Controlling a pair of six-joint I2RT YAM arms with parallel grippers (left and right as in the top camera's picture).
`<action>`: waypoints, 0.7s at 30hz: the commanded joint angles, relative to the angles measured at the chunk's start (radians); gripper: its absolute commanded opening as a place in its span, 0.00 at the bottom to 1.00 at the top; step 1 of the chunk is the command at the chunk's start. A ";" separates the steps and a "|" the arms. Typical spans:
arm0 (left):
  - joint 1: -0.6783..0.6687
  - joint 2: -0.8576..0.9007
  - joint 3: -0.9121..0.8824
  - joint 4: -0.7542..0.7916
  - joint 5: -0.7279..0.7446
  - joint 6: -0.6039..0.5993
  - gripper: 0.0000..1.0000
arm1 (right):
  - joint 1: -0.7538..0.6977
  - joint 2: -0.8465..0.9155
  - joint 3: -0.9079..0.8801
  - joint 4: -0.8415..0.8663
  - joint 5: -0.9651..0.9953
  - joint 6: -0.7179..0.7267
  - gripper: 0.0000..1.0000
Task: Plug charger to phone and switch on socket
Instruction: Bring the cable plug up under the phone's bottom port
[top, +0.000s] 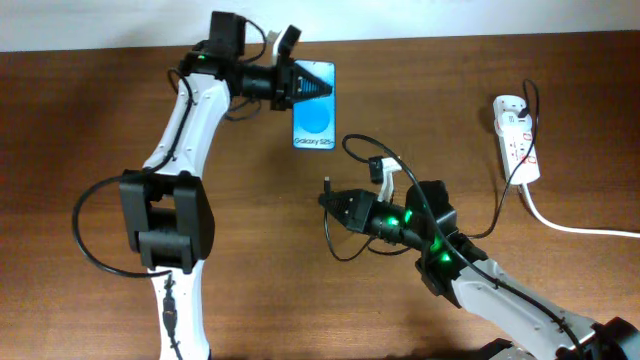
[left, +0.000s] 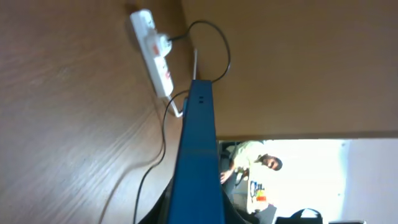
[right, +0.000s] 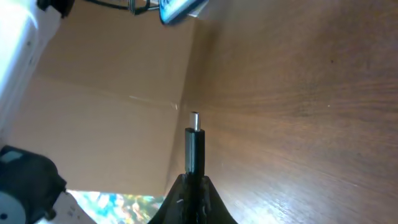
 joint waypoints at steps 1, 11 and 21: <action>-0.005 -0.033 0.009 0.068 0.042 -0.176 0.00 | 0.007 -0.005 0.000 0.088 0.072 0.065 0.04; -0.015 -0.033 0.008 0.138 0.063 -0.365 0.00 | 0.007 0.032 0.055 0.157 0.093 0.049 0.04; -0.016 -0.033 0.008 0.164 0.148 -0.328 0.00 | -0.018 0.164 0.180 0.177 -0.131 -0.008 0.04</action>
